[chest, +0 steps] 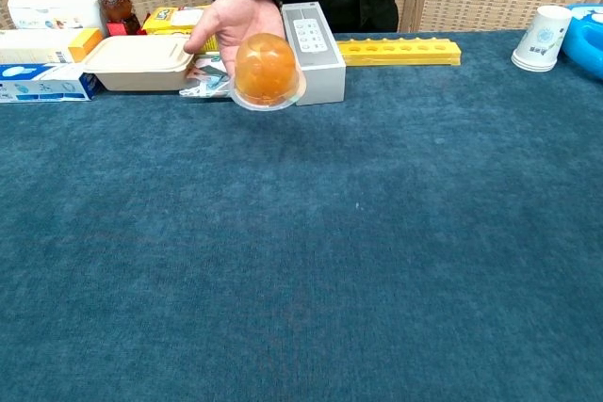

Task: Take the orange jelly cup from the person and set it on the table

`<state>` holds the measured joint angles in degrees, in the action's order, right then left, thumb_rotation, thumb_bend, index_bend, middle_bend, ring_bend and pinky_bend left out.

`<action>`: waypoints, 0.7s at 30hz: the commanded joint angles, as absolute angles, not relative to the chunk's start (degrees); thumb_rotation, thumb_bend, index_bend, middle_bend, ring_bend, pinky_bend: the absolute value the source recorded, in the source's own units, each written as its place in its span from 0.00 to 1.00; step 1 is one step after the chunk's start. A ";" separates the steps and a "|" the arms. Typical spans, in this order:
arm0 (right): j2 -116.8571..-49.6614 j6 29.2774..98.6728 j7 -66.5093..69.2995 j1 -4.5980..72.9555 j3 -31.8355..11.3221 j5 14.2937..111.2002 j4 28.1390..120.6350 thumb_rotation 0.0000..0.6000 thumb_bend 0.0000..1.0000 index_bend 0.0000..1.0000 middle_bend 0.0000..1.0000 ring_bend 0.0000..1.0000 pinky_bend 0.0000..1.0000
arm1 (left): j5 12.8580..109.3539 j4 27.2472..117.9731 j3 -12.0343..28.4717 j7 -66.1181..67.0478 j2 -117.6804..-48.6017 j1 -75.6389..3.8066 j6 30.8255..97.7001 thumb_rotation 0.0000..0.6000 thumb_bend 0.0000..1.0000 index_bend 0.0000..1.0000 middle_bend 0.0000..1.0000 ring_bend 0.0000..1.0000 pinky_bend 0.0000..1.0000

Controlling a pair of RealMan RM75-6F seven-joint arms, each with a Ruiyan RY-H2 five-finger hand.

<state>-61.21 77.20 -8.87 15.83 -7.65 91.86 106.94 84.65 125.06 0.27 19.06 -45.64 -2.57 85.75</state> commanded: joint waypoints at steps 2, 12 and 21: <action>-61.46 67.17 -15.33 24.37 -12.22 88.31 115.90 1.00 0.08 0.04 0.02 0.00 0.00 | 84.62 125.07 0.28 18.63 -45.45 -2.53 85.78 1.00 0.02 0.00 0.00 0.00 0.01; -72.72 52.84 -26.23 41.68 -20.26 67.72 113.21 1.00 0.10 0.05 0.04 0.02 0.00 | 84.61 124.78 0.38 16.26 -44.45 -2.61 85.55 1.00 0.02 0.00 0.00 0.00 0.01; -81.29 49.53 -31.32 52.71 -21.80 52.39 102.40 1.00 0.11 0.08 0.06 0.03 0.03 | 84.70 124.23 0.51 12.79 -42.98 -2.55 85.53 1.00 0.02 0.00 0.00 0.00 0.01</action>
<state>-79.01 50.66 -29.48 50.51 -21.22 55.20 105.06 84.69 124.31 0.50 12.95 -43.11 -2.55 85.55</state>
